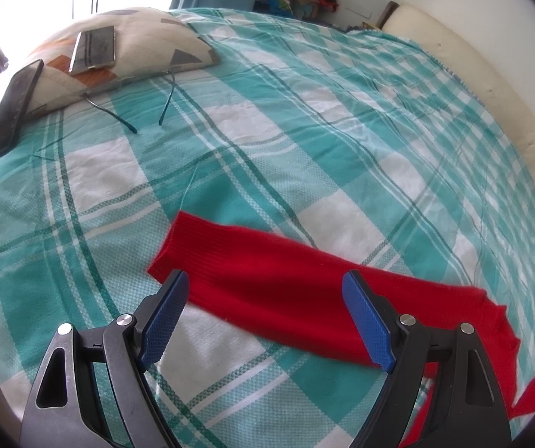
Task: Fold small clothes
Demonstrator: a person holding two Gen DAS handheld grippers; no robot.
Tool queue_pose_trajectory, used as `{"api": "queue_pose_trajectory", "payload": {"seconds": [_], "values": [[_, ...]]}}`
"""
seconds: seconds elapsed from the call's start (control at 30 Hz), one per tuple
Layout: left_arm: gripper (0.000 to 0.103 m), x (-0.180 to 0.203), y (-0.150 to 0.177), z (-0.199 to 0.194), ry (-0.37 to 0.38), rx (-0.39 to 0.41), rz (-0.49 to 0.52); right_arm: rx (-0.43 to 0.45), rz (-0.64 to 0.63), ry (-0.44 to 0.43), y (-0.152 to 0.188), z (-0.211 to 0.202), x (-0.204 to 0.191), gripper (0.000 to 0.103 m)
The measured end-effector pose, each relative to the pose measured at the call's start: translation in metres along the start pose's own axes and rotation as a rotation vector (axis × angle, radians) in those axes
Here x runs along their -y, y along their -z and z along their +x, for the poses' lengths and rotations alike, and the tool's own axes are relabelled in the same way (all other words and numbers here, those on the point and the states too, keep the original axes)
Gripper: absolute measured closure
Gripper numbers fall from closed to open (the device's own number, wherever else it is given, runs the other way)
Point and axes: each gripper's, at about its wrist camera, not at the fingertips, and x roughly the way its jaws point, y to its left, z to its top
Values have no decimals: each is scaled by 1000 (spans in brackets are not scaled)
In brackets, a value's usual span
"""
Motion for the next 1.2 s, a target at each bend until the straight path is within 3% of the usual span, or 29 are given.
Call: {"api": "queue_pose_trajectory", "payload": {"seconds": [0.07, 0.1, 0.13, 0.23, 0.4, 0.83, 0.9, 0.97, 1.07, 1.2], "values": [[17, -1, 0, 0, -7, 3, 3, -97, 43, -141, 11, 38, -12, 80], [17, -1, -1, 0, -8, 5, 4, -127, 81, -202, 17, 51, -15, 50], [17, -2, -1, -1, -6, 8, 2, -121, 114, -248, 25, 54, -15, 41], [17, -3, -3, -3, -3, 16, -4, -109, 128, -264, 37, 52, -15, 41], [17, 0, -1, -4, 15, 9, -15, -90, 99, -145, 61, 25, 20, 36], [16, 28, 10, -7, 26, 31, 101, -110, 192, 203, 213, -44, 179, 35], [16, 31, 12, -6, 24, 28, 113, -116, 282, 206, 216, -51, 192, 35], [16, 33, 14, -7, 25, 29, 123, -39, 324, 154, 209, -61, 194, 35], [16, 37, 15, -8, 24, 37, 146, 20, 295, 173, 200, -67, 187, 34], [15, 42, 17, -10, 31, 43, 173, 11, 267, 158, 200, -60, 176, 34]]}}
